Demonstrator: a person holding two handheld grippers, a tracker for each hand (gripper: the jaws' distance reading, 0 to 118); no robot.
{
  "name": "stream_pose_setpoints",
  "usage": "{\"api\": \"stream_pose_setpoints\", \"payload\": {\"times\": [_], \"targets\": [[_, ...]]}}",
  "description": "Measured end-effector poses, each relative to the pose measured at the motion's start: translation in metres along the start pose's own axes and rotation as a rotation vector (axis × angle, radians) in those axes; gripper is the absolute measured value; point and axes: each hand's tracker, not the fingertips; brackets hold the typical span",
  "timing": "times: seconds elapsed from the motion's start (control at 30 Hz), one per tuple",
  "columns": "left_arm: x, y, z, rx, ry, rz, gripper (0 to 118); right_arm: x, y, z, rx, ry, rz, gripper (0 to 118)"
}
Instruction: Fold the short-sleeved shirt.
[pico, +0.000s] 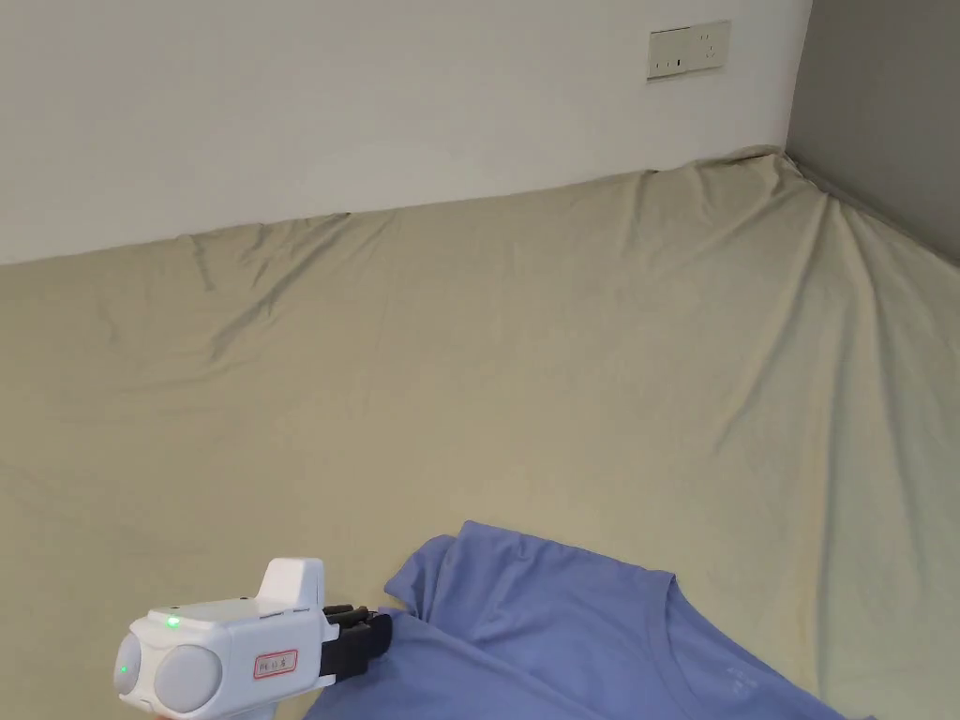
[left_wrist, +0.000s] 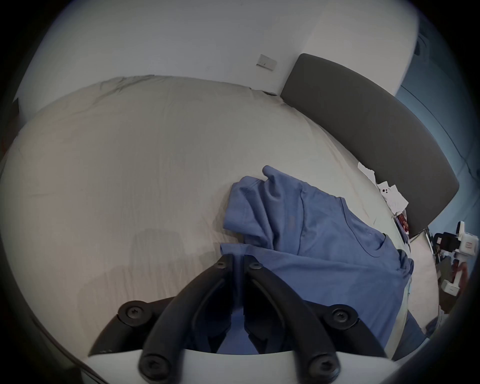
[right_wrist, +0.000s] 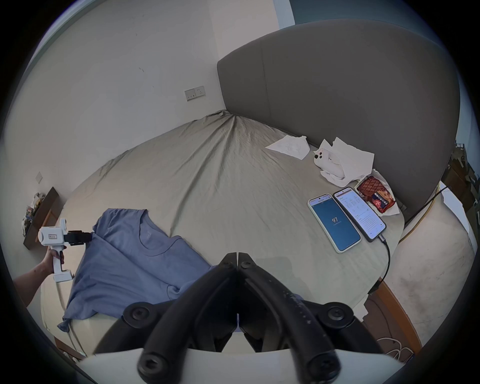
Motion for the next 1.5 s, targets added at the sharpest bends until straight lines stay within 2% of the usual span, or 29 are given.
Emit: {"api": "stream_pose_setpoints", "payload": {"times": [0.07, 0.13, 0.3, 0.43, 0.47, 0.5, 0.53, 0.57, 0.6, 0.63, 0.67, 0.7, 0.8, 0.83, 0.87, 0.9, 0.93, 1.0, 1.03, 1.1, 1.13, 1.17, 1.2, 1.27, 1.3, 1.4, 1.47, 1.5], "targets": [[-0.002, 0.001, 0.003, -0.005, -0.019, 0.048, 3, -0.001, 0.0, 0.004, 0.004, 0.004, 0.001, 1], [0.001, -0.001, 0.012, 0.031, -0.008, 0.036, 3, 0.005, -0.006, 0.005, 0.008, 0.005, 0.009, 1], [0.024, -0.007, 0.066, 0.206, -0.061, 0.086, 3, 0.008, -0.008, 0.009, 0.011, -0.003, 0.014, 1], [0.053, -0.024, 0.104, 0.254, -0.071, 0.076, 3, -0.002, -0.011, 0.0, -0.084, -0.022, 0.038, 1], [0.057, -0.026, 0.11, 0.262, -0.061, 0.086, 3, -0.001, -0.013, -0.002, -0.097, -0.021, 0.025, 6], [0.061, -0.029, 0.118, 0.278, -0.063, 0.101, 3, 0.035, -0.03, -0.044, -0.118, 0.002, -0.003, 36], [0.061, -0.031, 0.125, 0.307, -0.088, 0.129, 3, 0.045, -0.035, -0.056, -0.163, 0.027, -0.002, 83], [0.06, -0.032, 0.13, 0.324, -0.102, 0.146, 3, 0.053, -0.039, -0.066, -0.195, 0.011, -0.02, 115], [0.063, -0.033, 0.135, 0.322, -0.092, 0.147, 3, 0.061, -0.044, -0.076, -0.231, -0.006, -0.028, 118], [0.068, -0.035, 0.14, 0.328, -0.077, 0.135, 3, 0.043, -0.043, -0.063, -0.27, 0.004, -0.015, 118], [0.072, -0.036, 0.144, 0.334, -0.07, 0.117, 3, 0.045, -0.043, -0.065, -0.21, 0.073, -0.031, 110], [0.073, -0.037, 0.149, 0.334, -0.075, 0.11, 3, 0.05, -0.047, -0.072, -0.226, 0.099, -0.039, 99], [0.077, -0.041, 0.158, 0.34, -0.087, 0.12, 3, 0.043, -0.055, -0.081, -0.275, -0.054, 0.03, 94], [0.079, -0.042, 0.16, 0.341, -0.081, 0.12, 3, 0.04, -0.059, -0.087, -0.29, -0.063, 0.037, 87], [0.079, -0.043, 0.161, 0.342, -0.071, 0.119, 3, 0.038, -0.061, -0.092, -0.296, -0.048, 0.016, 74], [0.079, -0.045, 0.164, 0.341, -0.069, 0.122, 3, 0.058, -0.068, -0.104, -0.309, -0.046, 0.001, 68], [0.079, -0.047, 0.166, 0.34, -0.068, 0.129, 3, 0.055, -0.068, -0.103, -0.252, -0.091, 0.039, 61], [0.077, -0.052, 0.169, 0.345, -0.058, 0.139, 3, 0.042, -0.067, -0.093, -0.278, -0.022, 0.054, 15], [0.078, -0.054, 0.171, 0.345, -0.055, 0.141, 3, 0.034, -0.064, -0.082, -0.261, -0.008, 0.034, 5], [0.08, -0.061, 0.177, 0.357, -0.041, 0.154, 3, 0.021, -0.063, -0.067, -0.267, 0.116, -0.08, 5], [0.081, -0.064, 0.183, 0.362, -0.041, 0.164, 3, 0.014, -0.063, -0.059, -0.254, 0.139, -0.083, 5], [0.084, -0.068, 0.189, 0.372, -0.04, 0.17, 3, 0.039, -0.061, -0.065, -0.205, 0.133, -0.06, 5], [0.088, -0.072, 0.198, 0.394, -0.02, 0.171, 3, 0.038, -0.055, -0.054, -0.151, 0.127, -0.033, 5], [0.097, -0.078, 0.221, 0.446, 0.03, 0.157, 3, 0.038, -0.037, -0.023, 0.002, 0.169, -0.041, 5], [0.101, -0.079, 0.238, 0.48, 0.059, 0.156, 3, 0.016, -0.033, -0.003, 0.086, 0.198, -0.078, 5], [0.115, -0.077, 0.289, 0.593, 0.142, 0.149, 3, 0.01, 0.004, 0.05, 0.327, 0.241, -0.164, 5], [0.123, -0.073, 0.326, 0.675, 0.197, 0.147, 3, -0.016, 0.026, 0.088, 0.48, 0.272, -0.167, 5], [0.127, -0.069, 0.344, 0.697, 0.218, 0.138, 3, -0.025, 0.037, 0.103, 0.55, 0.296, -0.124, 5]]}}
